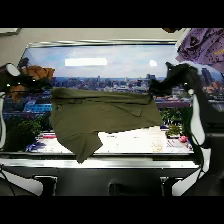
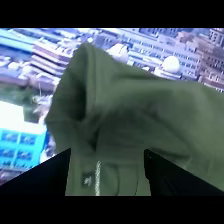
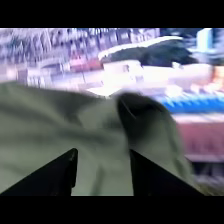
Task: Fold the clothes and pants, and hang the long-sleeved shirts on hangers.
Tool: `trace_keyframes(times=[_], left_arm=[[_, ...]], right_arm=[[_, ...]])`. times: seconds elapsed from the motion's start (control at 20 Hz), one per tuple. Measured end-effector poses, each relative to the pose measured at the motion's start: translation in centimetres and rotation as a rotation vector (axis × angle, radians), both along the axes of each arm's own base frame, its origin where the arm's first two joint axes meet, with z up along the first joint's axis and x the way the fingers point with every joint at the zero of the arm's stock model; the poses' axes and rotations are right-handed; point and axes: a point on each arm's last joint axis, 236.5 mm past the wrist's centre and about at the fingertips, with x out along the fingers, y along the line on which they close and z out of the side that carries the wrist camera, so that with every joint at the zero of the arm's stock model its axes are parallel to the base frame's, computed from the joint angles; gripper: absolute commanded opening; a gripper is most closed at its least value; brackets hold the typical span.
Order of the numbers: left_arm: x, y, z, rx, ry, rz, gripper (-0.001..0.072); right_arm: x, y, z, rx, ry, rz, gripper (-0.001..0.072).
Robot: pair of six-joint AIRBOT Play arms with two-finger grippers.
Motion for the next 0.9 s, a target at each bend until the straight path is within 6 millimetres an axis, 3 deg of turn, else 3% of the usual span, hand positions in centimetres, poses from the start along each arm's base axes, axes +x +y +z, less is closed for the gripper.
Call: trace_keyframes(times=[0.15,0.25,0.35,0.45,0.6,0.9], left_arm=[[-3.1,2.7,2.6,-0.03,0.005,0.053,0.0527],[-6.2,4.3,3.4,-0.061,0.018,0.106,0.0527],[-9.7,5.4,3.3,-0.084,0.047,0.159,0.0527],[-12.7,5.8,2.8,-0.108,0.065,0.204,0.0527],[-15.4,6.0,1.9,-0.125,0.084,0.247,0.0527],[-16.7,6.1,1.2,-0.133,0.09,0.274,0.0527]], right_arm=[[-2.9,-4.5,1.9,0.01,0.011,0.007,0.043],[-6.2,-6.9,1.6,0.035,0.059,-0.015,0.043],[-10.0,-8.5,0.1,0.061,0.122,-0.042,0.043],[-13.4,-8.6,-1.9,0.095,0.184,-0.051,0.043],[-16.3,-7.7,-4.4,0.14,0.233,-0.056,0.043],[-17.8,-5.4,-7.3,0.184,0.244,-0.043,0.0428]])
